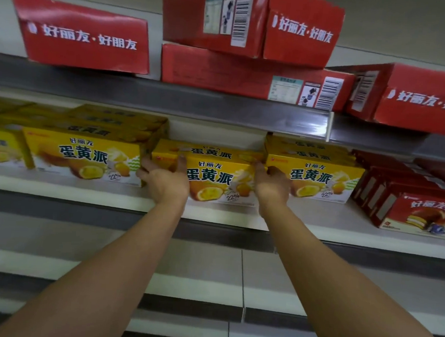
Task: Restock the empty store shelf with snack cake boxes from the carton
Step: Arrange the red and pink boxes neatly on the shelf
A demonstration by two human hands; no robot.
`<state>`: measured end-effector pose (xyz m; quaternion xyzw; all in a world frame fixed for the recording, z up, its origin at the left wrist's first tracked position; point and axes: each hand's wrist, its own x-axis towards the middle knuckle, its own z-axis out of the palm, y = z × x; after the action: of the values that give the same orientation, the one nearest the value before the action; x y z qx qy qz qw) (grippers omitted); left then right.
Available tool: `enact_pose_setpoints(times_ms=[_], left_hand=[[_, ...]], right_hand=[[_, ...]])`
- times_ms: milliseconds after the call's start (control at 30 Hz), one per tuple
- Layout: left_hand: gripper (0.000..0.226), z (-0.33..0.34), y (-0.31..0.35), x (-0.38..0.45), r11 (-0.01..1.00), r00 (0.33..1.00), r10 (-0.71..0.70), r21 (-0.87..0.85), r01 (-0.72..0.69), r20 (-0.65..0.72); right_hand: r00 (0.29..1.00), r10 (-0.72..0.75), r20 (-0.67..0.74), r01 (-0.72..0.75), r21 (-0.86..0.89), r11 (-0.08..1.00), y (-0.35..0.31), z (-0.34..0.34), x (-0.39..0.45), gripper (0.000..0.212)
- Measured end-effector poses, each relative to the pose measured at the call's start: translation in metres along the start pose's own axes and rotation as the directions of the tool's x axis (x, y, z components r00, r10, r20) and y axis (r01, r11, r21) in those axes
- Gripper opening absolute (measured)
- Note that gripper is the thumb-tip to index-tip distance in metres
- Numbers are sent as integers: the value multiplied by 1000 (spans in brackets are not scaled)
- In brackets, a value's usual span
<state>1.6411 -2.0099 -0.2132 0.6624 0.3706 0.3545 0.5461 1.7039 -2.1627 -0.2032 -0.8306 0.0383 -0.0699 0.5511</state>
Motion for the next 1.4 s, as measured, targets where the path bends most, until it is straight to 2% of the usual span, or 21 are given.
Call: enact_pose_setpoints(times_ms=[67, 133, 267, 367, 400, 467, 567, 633, 733, 833, 933, 1000, 1067, 1100, 1167, 1233, 1300, 1333, 1400], left_hand=[[77, 3, -5, 5, 998, 998, 64, 8, -64, 17], [77, 12, -14, 9, 992, 987, 120, 26, -123, 109], [71, 32, -33, 9, 991, 944, 10, -129, 34, 329], [67, 39, -30, 19, 975, 929, -55, -180, 129, 367], [65, 41, -26, 26, 971, 925, -74, -183, 152, 373], [62, 44, -18, 42, 963, 911, -120, -177, 203, 396], [63, 46, -16, 61, 956, 884, -162, -151, 250, 438], [63, 46, -20, 67, 958, 871, -145, -151, 242, 470], [62, 50, -28, 74, 961, 858, -100, -175, 215, 503], [64, 52, -30, 80, 960, 841, -100, -169, 221, 532], [78, 52, -32, 89, 967, 849, -122, -130, 218, 514], [67, 52, -30, 92, 967, 846, -101, -149, 208, 523], [60, 57, -29, 93, 969, 848, -88, -152, 194, 523], [57, 59, -29, 92, 978, 865, -66, -139, 155, 498], [55, 69, -25, 79, 995, 924, 0, -94, 39, 382], [48, 85, -15, 51, 995, 944, 49, -98, -18, 325], [37, 102, 0, 15, 985, 894, 139, -149, -82, 425], [39, 113, 6, -3, 978, 839, 184, -180, -105, 512], [52, 126, 17, -35, 981, 701, 191, -164, -107, 687]], right_hand=[[999, 41, 4, -42, 36, 998, -5, 11, 4, 41], [993, 115, -17, -112, 125, 986, -9, 21, 11, 43], [964, 239, -111, -191, 333, 923, -8, 38, 16, 32], [932, 352, -90, -275, 458, 845, -5, 54, 10, 47], [927, 370, -65, -299, 468, 832, -9, 58, 5, 43], [947, 321, -10, -285, 435, 854, -14, 65, 9, 18], [978, 188, 91, -208, 367, 907, -23, 73, 17, 15], [981, 159, 112, -189, 363, 913, -22, 78, 24, 28], [978, 146, 151, -187, 309, 932, -21, 83, 31, 29], [952, 132, 274, -214, 291, 933, -22, 86, 36, 34], [923, 111, 367, -232, 305, 923, -16, 86, 39, 45], [954, 41, 295, -135, 307, 942, -9, 78, 37, 36], [995, -98, 30, 86, 284, 955, 5, 58, 38, 16], [981, -134, -139, 165, 250, 954, 13, 43, 38, 15], [889, -106, -446, 213, 199, 957, 29, 5, 43, 13], [780, 18, -626, 178, 249, 952, 44, -33, 58, 10], [716, 158, -680, 67, 292, 954, 55, -65, 76, 24], [716, 235, -657, -28, 310, 950, 60, -80, 86, 36], [796, 348, -495, -134, 417, 899, 69, -102, 105, 51]])
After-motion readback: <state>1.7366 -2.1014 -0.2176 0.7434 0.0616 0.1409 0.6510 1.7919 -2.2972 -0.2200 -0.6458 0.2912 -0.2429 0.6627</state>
